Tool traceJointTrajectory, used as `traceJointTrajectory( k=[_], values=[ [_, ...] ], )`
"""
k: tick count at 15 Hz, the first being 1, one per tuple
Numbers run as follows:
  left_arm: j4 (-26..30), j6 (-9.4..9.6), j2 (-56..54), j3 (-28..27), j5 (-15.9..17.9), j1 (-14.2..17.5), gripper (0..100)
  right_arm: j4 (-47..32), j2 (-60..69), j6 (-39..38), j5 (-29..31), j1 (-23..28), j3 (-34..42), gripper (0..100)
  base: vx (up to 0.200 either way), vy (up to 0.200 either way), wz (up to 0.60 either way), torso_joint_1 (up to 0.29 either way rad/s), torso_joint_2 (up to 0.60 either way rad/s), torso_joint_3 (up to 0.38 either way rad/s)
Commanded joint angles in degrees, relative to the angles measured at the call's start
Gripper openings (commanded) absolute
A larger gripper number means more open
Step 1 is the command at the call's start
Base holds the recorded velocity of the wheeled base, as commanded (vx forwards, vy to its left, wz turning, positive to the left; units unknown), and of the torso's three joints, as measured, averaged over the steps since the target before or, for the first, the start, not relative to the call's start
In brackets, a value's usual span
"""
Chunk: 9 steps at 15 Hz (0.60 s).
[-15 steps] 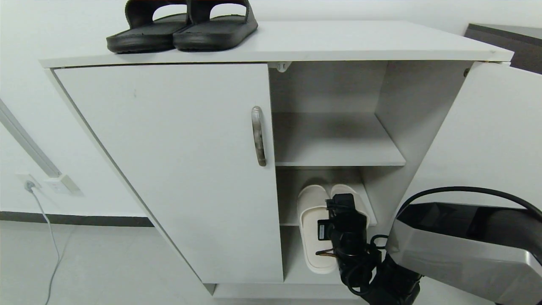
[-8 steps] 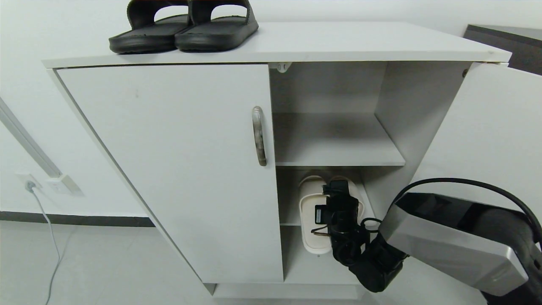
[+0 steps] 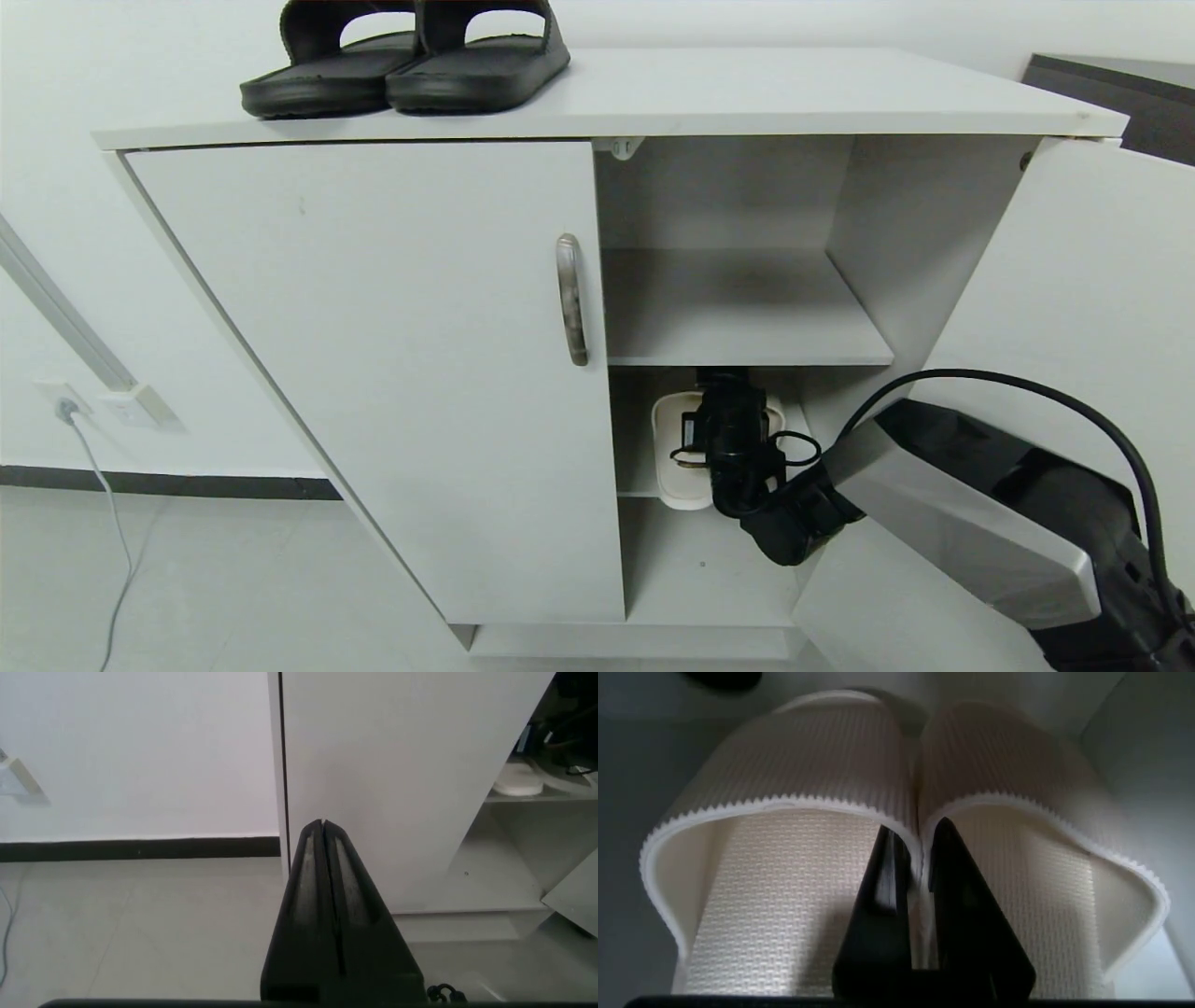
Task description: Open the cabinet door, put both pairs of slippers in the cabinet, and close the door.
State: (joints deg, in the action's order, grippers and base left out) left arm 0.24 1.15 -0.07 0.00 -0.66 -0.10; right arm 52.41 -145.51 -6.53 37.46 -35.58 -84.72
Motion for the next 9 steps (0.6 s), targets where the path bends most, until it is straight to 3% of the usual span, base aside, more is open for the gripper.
traceJointTrajectory(
  k=[1,9],
  values=[
    [0.02,0.0,0.07,0.0,-0.04,0.01,0,-0.9,-1.62,0.03,-0.02,0.78,-3.17,0,0.0,0.0,0.0,0.0,0.0,0.0],
    [0.02,0.0,0.07,0.0,-0.04,0.01,0,-2.84,-4.87,0.12,-0.46,1.66,-6.68,0,0.0,0.0,0.0,0.0,0.0,0.0]
  ],
)
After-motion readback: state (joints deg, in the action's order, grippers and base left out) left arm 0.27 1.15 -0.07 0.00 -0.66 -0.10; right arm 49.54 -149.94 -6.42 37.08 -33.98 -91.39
